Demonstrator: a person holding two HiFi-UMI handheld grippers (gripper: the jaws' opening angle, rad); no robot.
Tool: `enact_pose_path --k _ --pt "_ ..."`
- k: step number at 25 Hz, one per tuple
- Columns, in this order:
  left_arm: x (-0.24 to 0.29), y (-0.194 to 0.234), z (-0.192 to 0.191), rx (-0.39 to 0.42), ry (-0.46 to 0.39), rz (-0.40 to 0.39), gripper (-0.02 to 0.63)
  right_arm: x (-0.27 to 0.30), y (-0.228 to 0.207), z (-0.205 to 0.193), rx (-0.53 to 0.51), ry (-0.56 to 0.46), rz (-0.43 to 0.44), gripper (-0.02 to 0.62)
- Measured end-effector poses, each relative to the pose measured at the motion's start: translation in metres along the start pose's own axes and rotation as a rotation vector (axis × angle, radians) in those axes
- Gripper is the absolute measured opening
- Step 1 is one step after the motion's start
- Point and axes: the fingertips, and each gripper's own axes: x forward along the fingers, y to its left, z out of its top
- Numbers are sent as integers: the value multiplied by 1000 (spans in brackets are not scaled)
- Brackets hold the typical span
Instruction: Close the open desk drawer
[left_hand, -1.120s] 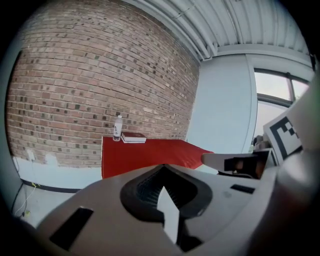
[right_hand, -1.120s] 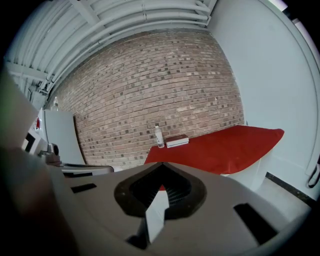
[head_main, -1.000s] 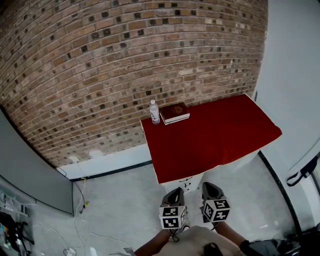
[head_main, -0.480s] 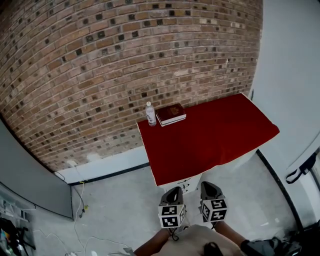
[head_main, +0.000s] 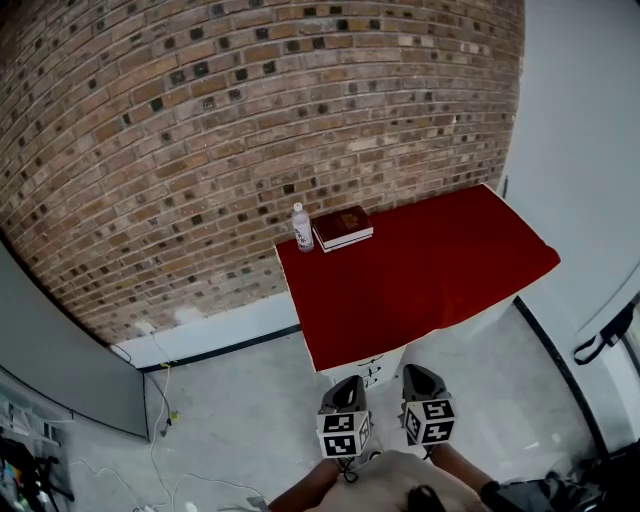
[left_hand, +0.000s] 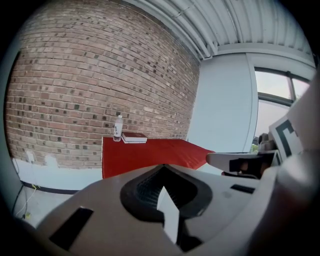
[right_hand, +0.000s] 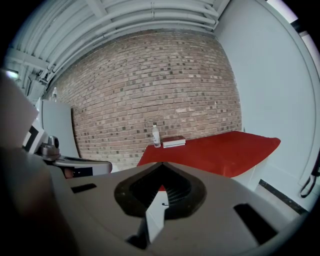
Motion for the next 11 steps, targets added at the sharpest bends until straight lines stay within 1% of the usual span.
enact_pose_path --k 11 --pt "-5 6 -7 -8 14 -5 8 0 9 -2 -13 11 0 -2"
